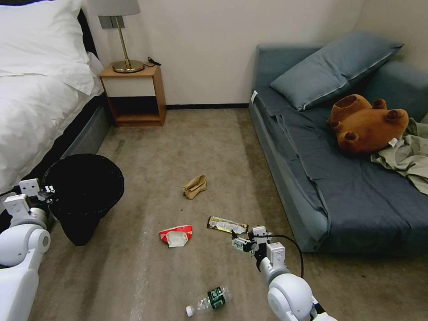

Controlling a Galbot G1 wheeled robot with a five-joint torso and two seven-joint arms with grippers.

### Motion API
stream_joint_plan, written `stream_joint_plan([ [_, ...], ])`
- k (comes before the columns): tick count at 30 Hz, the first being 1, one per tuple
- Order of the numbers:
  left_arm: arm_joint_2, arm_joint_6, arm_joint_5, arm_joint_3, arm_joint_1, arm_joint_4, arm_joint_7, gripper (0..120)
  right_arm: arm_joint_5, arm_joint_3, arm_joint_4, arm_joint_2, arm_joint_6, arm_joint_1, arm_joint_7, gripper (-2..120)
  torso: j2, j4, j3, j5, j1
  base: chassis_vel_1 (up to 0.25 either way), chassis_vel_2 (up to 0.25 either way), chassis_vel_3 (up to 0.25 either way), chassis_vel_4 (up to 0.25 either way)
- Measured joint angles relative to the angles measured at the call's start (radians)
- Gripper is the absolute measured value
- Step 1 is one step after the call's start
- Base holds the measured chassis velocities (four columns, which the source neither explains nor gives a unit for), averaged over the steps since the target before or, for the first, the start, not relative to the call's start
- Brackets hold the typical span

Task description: Pick up the trash bin, then pick up the garbage on the floor and place it into the trash bin.

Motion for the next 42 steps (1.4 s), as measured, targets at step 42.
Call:
stream_joint_plan([
  [42,-0.124,-0.03,0.205,-0.048,0.148,-0.091,0.079,4,-0.563,-0.563,-0.27,-0.325,0.352,0.465,-0.799,100,0.0,0.0,0.0,0.0,0.0,-0.005,0.005,0.006,-0.005],
])
